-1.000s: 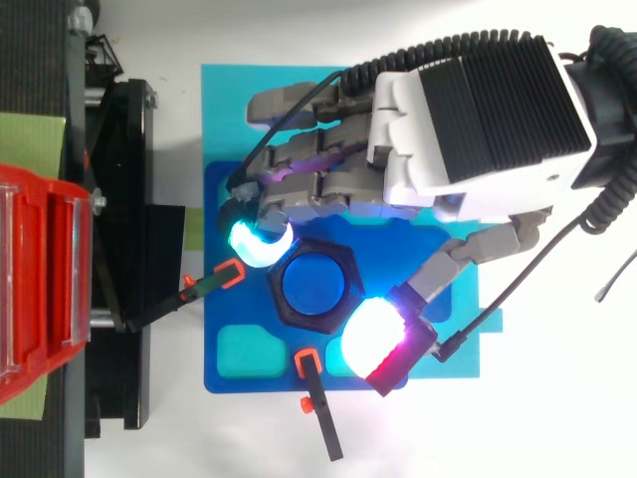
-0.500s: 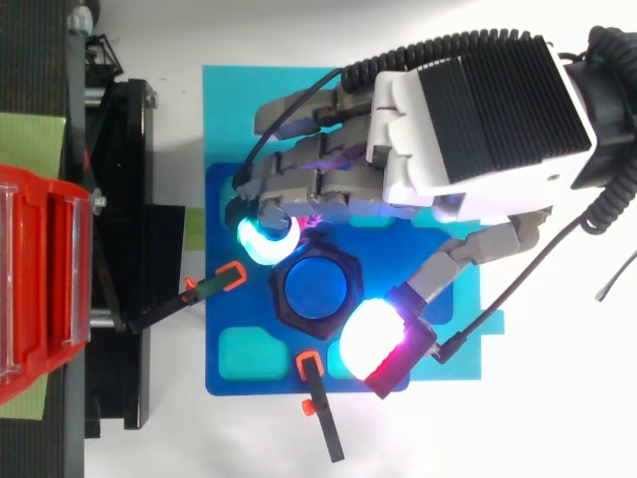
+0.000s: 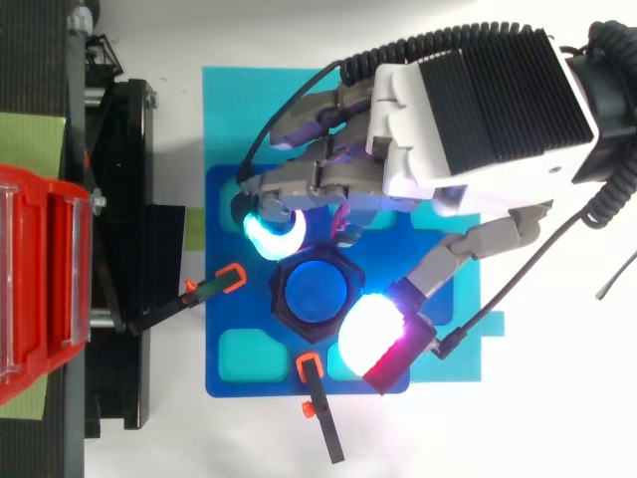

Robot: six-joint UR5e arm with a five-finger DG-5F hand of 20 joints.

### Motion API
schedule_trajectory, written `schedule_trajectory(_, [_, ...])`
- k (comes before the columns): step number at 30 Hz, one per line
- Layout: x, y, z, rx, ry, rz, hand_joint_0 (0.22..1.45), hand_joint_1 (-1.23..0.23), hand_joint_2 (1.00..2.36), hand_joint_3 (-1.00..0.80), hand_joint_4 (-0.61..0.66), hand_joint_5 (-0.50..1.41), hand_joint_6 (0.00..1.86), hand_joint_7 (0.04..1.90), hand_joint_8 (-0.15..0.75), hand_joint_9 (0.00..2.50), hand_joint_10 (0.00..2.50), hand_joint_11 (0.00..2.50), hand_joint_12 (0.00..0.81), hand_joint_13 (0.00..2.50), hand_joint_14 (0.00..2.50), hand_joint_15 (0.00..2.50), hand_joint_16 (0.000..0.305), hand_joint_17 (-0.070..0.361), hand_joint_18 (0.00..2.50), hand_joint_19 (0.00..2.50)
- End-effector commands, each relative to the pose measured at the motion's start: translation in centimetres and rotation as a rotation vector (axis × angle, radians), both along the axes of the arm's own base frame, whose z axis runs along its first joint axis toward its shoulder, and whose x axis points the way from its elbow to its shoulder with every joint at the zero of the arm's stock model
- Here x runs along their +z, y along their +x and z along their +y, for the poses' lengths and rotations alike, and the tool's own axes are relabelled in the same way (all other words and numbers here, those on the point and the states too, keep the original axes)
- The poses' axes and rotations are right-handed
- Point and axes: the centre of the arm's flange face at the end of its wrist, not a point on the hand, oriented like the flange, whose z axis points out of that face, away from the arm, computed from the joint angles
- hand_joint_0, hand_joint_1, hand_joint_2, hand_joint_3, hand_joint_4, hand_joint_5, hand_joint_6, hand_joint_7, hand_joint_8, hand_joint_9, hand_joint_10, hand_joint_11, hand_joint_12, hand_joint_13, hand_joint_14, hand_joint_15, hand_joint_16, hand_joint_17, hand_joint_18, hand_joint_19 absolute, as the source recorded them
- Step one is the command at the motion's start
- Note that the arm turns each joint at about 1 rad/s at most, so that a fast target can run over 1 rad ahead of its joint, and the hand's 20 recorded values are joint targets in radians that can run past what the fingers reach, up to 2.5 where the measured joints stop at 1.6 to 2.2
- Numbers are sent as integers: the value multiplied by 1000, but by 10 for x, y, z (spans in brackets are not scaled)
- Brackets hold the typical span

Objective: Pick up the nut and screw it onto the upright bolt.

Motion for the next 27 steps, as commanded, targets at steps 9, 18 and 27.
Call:
schedule_trajectory(9, [4, 2, -10, -18, -1, -36, 498, -320, 1000, -500, 118, 78, 500, 1449, 294, 1524, 2, 70, 258, 924, 0, 0, 26, 58, 677, 242])
schedule_trajectory(18, [9, 2, -34, -57, 2, -70, 517, -343, 1000, -500, 110, 99, 500, 1453, 246, 1697, 2, 65, 196, 1042, 0, 0, 17, 39, 805, 284])
schedule_trajectory(27, [38, 9, -45, -42, -2, -116, 506, -335, 1000, -500, 180, 51, 505, 1254, 291, 1636, 3, 86, 220, 1034, 0, 0, 20, 45, 773, 236])
